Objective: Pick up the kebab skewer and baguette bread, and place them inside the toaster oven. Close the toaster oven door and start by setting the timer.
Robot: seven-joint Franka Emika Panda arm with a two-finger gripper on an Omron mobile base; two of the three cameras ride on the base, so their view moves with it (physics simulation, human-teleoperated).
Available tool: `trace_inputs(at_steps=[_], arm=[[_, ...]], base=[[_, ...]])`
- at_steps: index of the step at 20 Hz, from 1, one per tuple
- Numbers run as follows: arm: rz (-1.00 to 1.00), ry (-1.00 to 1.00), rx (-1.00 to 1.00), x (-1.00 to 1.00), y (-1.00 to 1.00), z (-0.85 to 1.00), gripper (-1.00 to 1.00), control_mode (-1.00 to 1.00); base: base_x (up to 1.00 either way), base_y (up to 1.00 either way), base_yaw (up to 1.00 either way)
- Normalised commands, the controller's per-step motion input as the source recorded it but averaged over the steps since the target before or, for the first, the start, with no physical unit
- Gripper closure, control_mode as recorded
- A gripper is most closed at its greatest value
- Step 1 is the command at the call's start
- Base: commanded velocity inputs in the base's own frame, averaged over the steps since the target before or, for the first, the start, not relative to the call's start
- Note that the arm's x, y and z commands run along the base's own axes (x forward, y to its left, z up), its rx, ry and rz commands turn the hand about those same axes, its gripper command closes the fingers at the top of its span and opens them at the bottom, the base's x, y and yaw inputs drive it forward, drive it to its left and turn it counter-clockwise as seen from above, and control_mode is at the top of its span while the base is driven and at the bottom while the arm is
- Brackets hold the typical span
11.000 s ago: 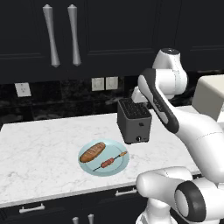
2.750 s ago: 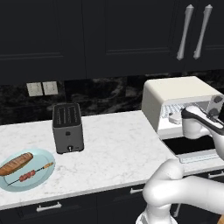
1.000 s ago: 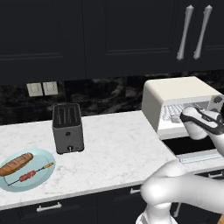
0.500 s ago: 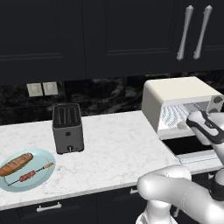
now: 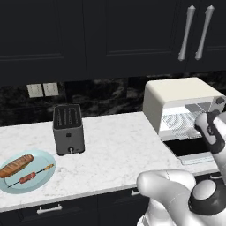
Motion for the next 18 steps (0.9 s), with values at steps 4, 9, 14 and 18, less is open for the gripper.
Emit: trace_inputs(at_steps=[4,9,14,18], arm=[[-0.01,0.17,0.0,-0.73,0.17,0.75,-1.0,-1.0],[0.0,0.08,0.0,-0.88,0.79,0.88,-1.0,-1.0],[0.0,0.04,-0.02,-0.78,1.0,0.24,-1.0,-1.0],[0.0,0.0,-0.05,-0.69,1.0,0.13,-1.0,-1.0]], base=[[0.0,0.0,0.0],[0.0,0.0,0.0],[0.0,0.0,0.0],[0.0,0.0,0.0]])
